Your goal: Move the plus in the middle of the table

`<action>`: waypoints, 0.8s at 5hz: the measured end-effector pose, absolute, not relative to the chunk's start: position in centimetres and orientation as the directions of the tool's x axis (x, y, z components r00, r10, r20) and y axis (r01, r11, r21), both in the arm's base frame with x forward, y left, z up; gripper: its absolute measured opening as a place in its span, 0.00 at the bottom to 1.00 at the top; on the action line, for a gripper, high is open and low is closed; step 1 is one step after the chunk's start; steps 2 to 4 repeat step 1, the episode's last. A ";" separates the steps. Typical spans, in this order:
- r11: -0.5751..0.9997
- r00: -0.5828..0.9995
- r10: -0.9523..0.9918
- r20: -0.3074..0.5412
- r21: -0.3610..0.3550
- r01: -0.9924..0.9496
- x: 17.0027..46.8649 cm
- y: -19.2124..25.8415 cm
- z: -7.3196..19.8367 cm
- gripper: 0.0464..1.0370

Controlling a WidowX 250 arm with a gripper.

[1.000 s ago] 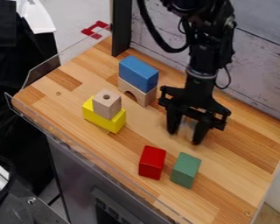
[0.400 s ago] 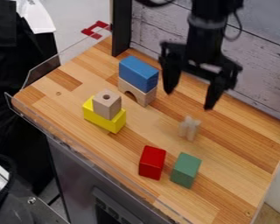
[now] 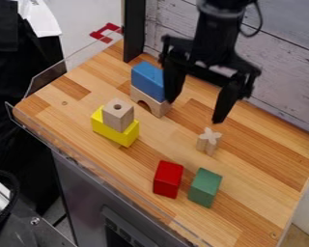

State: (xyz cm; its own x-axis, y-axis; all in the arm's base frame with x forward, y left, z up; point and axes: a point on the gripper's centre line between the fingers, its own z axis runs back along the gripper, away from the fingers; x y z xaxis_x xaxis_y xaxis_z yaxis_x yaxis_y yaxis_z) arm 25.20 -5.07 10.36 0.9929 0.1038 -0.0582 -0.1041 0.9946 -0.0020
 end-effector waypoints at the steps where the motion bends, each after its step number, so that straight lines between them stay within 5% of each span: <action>1: 0.993 0.985 0.116 -0.129 0.007 -0.116 24.3 -4.9 8.4 0.96; 4: 0.993 0.985 0.116 -0.129 0.007 -0.116 24.3 -4.9 8.4 0.96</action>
